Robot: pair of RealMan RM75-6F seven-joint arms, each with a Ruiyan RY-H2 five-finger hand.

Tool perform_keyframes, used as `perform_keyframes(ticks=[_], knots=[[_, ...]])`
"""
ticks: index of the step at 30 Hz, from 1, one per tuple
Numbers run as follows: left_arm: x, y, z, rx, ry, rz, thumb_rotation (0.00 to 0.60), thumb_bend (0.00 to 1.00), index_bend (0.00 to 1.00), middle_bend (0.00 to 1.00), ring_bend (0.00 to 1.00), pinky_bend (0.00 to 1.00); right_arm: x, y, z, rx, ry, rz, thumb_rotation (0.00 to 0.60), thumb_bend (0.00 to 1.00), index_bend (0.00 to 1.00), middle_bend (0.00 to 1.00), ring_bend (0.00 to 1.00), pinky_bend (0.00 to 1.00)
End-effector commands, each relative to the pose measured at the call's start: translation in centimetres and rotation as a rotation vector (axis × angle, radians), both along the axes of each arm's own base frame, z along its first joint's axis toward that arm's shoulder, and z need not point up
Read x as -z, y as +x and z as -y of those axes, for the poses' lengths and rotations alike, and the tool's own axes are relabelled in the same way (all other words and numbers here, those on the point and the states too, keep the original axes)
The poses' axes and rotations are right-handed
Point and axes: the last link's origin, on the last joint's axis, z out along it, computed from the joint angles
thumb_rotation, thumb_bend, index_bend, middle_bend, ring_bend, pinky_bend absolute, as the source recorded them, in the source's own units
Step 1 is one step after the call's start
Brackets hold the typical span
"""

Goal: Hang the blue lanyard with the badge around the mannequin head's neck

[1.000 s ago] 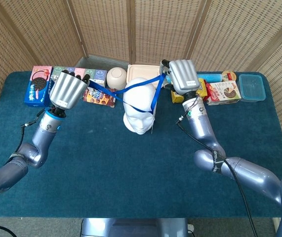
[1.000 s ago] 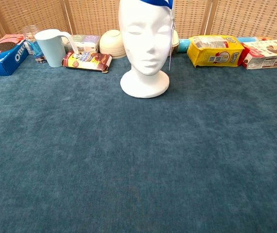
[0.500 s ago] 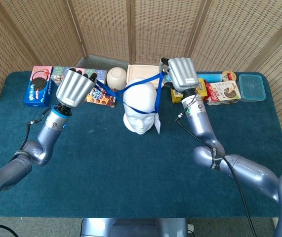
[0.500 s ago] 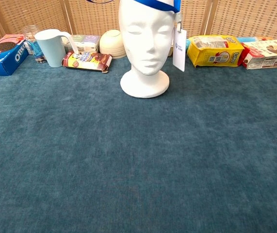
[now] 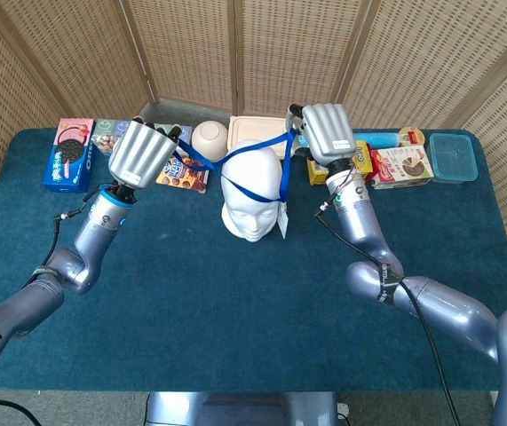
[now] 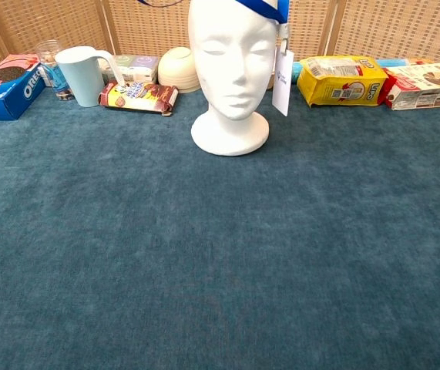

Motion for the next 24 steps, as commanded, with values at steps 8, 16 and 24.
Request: perform_keyframes(ticks=[8, 16, 24], knots=[[0.3, -0.7, 0.5, 0.009, -0.023, 0.000, 0.544, 0.35, 0.67, 1.00, 1.00, 1.00, 0.2, 0.0, -0.2, -0.007, 0.014, -0.010, 0.600, 0.55, 0.72, 1.00, 1.00, 1.00], [1.0, -2.1, 0.8, -0.014, -0.044, -0.024, 0.546, 0.35, 0.67, 1.00, 1.00, 1.00, 0.8, -0.2, -0.3, -0.003, 0.035, -0.023, 0.600, 0.54, 0.72, 1.00, 1.00, 1.00], [2.0, -2.7, 1.1, -0.021, -0.067, -0.044, 0.544, 0.34, 0.67, 1.00, 1.00, 1.00, 1.2, -0.5, -0.3, 0.009, 0.055, -0.039, 0.600, 0.54, 0.72, 1.00, 1.00, 1.00]])
